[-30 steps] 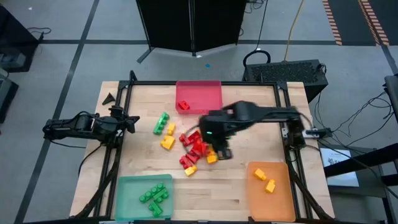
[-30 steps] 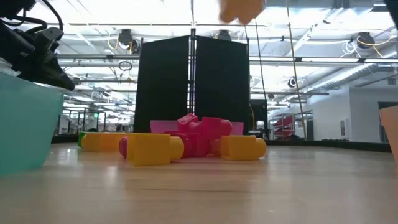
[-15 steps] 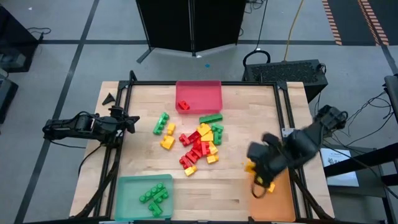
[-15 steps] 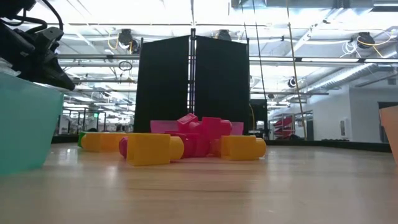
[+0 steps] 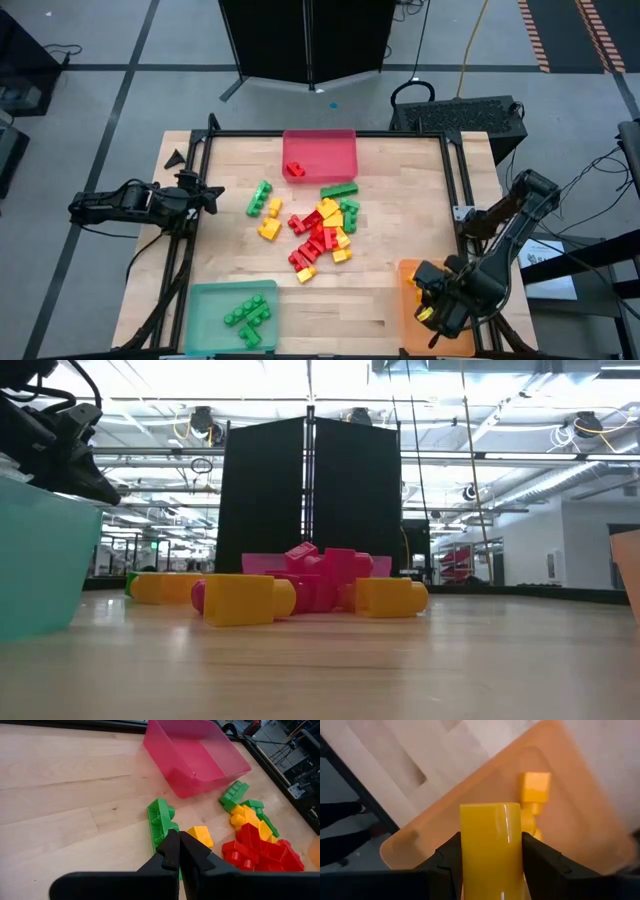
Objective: Sort blocks
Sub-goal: Put the yellow game piece into the orange bin, then adjust the game pieces to the center of the table, then put the green game piece into the green bin
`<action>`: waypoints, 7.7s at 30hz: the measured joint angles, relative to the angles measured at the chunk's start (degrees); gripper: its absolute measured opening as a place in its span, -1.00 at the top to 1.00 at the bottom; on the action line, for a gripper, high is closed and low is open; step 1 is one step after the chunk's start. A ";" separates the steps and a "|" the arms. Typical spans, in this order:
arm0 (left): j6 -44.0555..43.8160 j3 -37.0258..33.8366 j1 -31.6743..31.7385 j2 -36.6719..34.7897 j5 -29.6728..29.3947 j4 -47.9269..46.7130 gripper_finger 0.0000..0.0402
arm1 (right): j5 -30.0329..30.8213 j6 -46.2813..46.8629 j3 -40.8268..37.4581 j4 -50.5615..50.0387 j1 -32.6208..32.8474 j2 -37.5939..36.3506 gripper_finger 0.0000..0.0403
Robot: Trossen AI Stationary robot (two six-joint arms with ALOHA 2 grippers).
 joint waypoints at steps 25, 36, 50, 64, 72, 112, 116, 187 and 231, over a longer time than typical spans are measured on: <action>-0.02 0.00 0.02 2.84 -5.45 7.94 0.99 | 0.33 7.64 -0.83 1.95 1.43 0.00 -0.33; -3.23 1.96 0.87 21.80 -2.71 9.59 1.00 | 8.45 7.28 6.49 -2.58 1.36 0.00 -0.07; 6.84 19.85 10.87 39.00 28.99 4.17 1.00 | 9.32 5.79 7.37 -3.06 1.34 0.00 -0.03; 26.00 23.61 32.08 57.08 27.33 -3.83 1.00 | 10.82 5.63 7.37 -2.95 1.36 0.00 -0.03; 25.68 23.57 37.23 62.40 25.90 2.43 1.00 | 10.81 6.68 7.37 -2.38 1.36 0.00 -0.03; 0.35 11.71 15.88 75.37 27.92 41.73 1.00 | 12.43 3.18 7.37 0.37 1.58 0.00 -0.03; -1.55 14.05 11.68 77.73 28.06 44.87 1.00 | 14.59 2.27 7.37 -0.04 1.58 0.00 -0.03; 19.59 41.83 2.14 52.16 13.83 -2.80 0.91 | 3.98 -47.78 -19.57 36.17 -64.10 0.47 -0.48; 19.47 41.81 2.14 44.04 8.48 -12.53 0.71 | -0.10 -52.53 -4.91 22.93 -63.88 16.50 0.27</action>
